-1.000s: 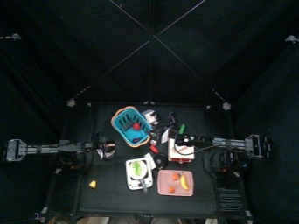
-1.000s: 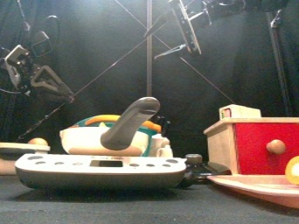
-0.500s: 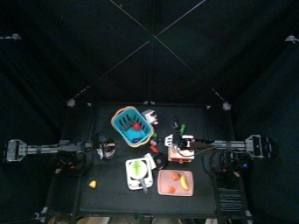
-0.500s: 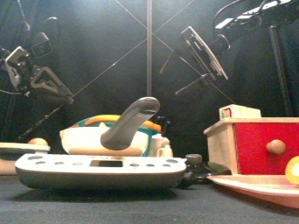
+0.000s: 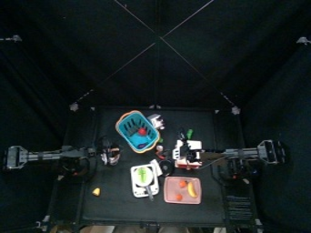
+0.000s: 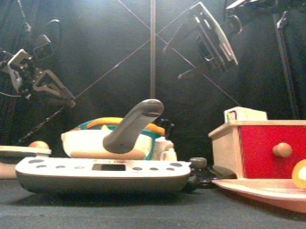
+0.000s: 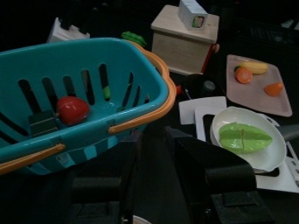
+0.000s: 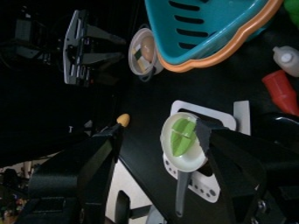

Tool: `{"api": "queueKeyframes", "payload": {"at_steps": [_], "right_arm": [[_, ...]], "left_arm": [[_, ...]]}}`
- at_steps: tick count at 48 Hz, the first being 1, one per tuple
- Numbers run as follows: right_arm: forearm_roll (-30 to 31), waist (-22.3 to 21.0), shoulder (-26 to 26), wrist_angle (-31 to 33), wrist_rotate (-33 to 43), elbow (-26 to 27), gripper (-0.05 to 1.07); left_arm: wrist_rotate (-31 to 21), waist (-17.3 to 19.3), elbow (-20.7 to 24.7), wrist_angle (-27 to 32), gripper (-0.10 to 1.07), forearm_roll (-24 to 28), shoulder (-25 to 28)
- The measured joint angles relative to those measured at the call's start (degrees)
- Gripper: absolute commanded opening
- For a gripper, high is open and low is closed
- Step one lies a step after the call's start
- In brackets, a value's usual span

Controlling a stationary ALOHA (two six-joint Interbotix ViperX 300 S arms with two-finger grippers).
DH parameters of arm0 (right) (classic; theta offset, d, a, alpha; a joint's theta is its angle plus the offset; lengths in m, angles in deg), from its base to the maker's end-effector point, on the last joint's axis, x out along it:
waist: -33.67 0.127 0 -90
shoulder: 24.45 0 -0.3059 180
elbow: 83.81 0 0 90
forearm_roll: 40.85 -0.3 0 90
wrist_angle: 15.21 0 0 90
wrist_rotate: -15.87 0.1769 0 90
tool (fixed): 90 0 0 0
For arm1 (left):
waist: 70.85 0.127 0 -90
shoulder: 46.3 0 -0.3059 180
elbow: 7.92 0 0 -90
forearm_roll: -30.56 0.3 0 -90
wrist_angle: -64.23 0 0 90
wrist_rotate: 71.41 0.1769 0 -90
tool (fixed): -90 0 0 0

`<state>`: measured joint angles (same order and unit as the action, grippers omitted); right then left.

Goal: Grab pairing knife

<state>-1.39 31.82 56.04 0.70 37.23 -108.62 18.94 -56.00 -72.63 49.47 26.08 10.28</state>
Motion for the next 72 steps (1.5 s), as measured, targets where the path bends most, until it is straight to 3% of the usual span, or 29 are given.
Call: {"api": "queueKeyframes", "payload": {"at_steps": [12, 17, 29, 37, 46, 59, 72], "right_arm": [[-4.7, 0.5, -3.3, 1.9, -2.9, 0.3, 0.97], [-10.5, 0.6, -4.7, 4.8, -7.1, 0.5, 0.97], [-26.0, -0.3, -4.9, 18.7, -33.4, 8.3, 0.97], [-31.9, -6.4, -4.7, 25.6, -47.9, 13.2, 0.97], [-31.6, -13.5, -3.0, 30.4, -52.3, 17.4, 0.97], [-28.4, -16.0, 6.2, 36.7, -66.4, 28.7, 0.97], [-27.1, -20.7, 12.1, 34.5, -72.9, 27.9, 0.97]], "left_arm": [[0.1, 0.5, 0.0, 0.0, 0.71, 0.0, 0.0], [0.1, 0.8, 0.0, 0.0, 0.71, 0.0, 0.0], [0.1, 1.1, 0.0, 0.0, 0.71, 0.0, 0.0], [0.0, 1.2, 0.0, 0.0, 0.71, 0.1, 0.0], [0.0, 1.2, 0.1, 0.0, 0.71, 0.0, 0.0], [0.0, 1.2, 0.0, 0.0, 0.71, 0.0, -0.1], [0.0, 1.2, -0.4, 0.0, 0.71, 0.0, 0.0]]}}
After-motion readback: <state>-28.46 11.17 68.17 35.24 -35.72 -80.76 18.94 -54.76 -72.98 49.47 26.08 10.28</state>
